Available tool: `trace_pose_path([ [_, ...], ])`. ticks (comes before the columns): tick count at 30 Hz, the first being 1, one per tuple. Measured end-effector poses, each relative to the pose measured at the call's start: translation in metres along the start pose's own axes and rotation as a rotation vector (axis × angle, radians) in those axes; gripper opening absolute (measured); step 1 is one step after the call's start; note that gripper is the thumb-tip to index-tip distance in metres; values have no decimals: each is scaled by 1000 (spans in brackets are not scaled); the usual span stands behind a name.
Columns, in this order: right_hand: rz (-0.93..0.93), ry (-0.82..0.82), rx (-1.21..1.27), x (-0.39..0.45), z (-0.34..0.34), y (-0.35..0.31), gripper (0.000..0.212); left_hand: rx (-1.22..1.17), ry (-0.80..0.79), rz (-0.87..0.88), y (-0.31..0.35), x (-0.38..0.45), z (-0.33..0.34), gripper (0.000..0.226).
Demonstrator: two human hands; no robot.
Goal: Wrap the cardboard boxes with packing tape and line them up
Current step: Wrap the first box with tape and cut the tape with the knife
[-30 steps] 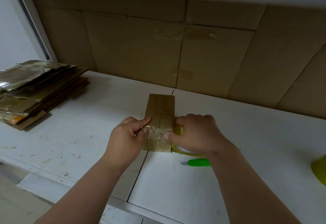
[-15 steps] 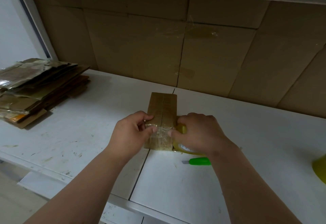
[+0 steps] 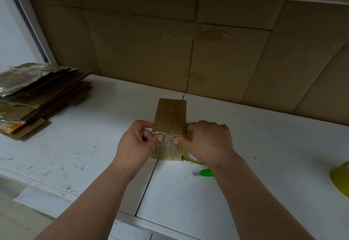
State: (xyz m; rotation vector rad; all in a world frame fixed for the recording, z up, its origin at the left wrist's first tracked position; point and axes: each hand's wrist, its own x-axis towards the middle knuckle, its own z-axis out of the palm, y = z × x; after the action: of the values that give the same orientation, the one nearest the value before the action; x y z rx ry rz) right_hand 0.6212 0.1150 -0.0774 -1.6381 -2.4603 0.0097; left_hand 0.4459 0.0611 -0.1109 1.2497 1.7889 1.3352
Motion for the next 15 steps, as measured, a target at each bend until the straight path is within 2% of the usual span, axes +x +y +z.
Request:
trace_pose_path([
  [4,8,-7,-16,-2,-2,-3,49,102,-50,40,-1,6,-2,40],
  [8,-38,-125,74,-3,-13,-4,37,137,-53,78,-3,10,-7,44],
  [11,-71,-208,260,-4,-19,-14,20,170,46,96,-3,24,-11,48],
  [13,-62,-238,427,-3,-17,-20,21,225,65,147,1,32,-11,46],
  [15,-28,-262,606,-3,-12,-23,27,257,4,210,5,37,-9,41],
])
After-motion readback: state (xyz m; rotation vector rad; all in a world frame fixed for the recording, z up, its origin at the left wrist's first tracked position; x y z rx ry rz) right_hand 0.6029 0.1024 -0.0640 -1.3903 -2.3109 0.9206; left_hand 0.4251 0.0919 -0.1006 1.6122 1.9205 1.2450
